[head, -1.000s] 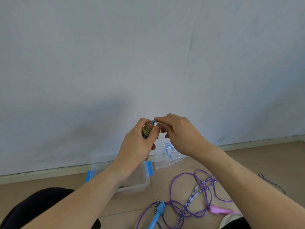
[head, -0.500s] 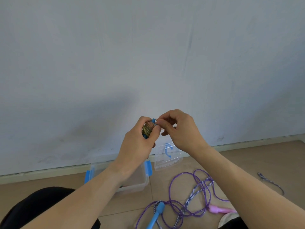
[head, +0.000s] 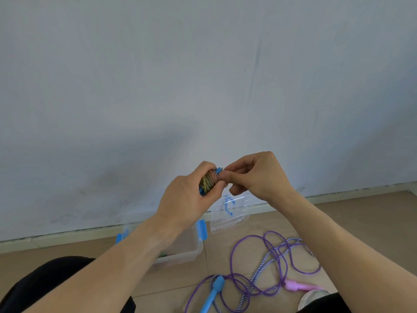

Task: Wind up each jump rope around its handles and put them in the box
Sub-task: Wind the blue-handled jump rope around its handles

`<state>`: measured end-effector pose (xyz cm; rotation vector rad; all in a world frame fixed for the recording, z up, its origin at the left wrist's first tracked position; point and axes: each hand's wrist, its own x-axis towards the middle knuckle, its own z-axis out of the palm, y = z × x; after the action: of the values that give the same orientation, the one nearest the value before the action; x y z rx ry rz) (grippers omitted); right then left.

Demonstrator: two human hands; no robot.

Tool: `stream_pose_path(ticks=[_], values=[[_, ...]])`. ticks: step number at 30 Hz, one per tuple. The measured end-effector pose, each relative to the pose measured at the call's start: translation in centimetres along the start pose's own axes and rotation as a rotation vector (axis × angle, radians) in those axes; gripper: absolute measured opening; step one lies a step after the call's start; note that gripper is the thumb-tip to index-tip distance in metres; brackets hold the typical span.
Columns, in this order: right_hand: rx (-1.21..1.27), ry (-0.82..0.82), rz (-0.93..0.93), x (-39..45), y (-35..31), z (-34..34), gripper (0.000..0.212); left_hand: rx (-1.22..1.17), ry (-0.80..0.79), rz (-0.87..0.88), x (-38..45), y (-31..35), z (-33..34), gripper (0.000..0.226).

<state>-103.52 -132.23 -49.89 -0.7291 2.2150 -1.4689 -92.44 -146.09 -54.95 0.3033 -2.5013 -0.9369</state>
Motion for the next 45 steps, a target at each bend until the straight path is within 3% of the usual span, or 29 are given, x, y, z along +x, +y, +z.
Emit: stream_pose_path(ticks=[5,10,15,20,24,34,40,45], values=[[0.078,-0.042,0.007,-0.2,-0.2,-0.2,0.009,0.030,-0.029,-0.002,0.1,-0.2,-0.1,0.026],[-0.006,-0.106,-0.054,-0.1,0.0,-0.4,0.029,0.034,-0.010,-0.038,0.5,-0.4,-0.8,0.026],[-0.221,-0.042,-0.262,-0.3,0.1,0.4,0.030,-0.489,-0.039,-0.261,0.7,0.7,-0.7,0.012],[-0.204,0.015,-0.286,-0.1,0.2,1.2,0.021,-0.589,-0.064,-0.268,0.9,0.8,-0.9,0.013],[-0.274,0.034,-0.287,0.0,0.5,1.2,0.019,-0.509,-0.063,-0.234,0.9,0.6,-0.7,0.013],[-0.146,0.163,-0.130,-0.1,-0.3,0.9,0.005,-0.078,0.039,-0.101,0.7,0.1,-0.4,0.025],[-0.118,0.173,-0.094,-0.4,-0.7,1.0,0.006,-0.049,0.046,-0.093,0.4,0.2,-0.3,0.027],[-0.049,0.111,-0.059,-0.5,-0.7,0.9,0.021,-0.009,0.016,-0.054,0.6,-0.3,-0.9,0.035]])
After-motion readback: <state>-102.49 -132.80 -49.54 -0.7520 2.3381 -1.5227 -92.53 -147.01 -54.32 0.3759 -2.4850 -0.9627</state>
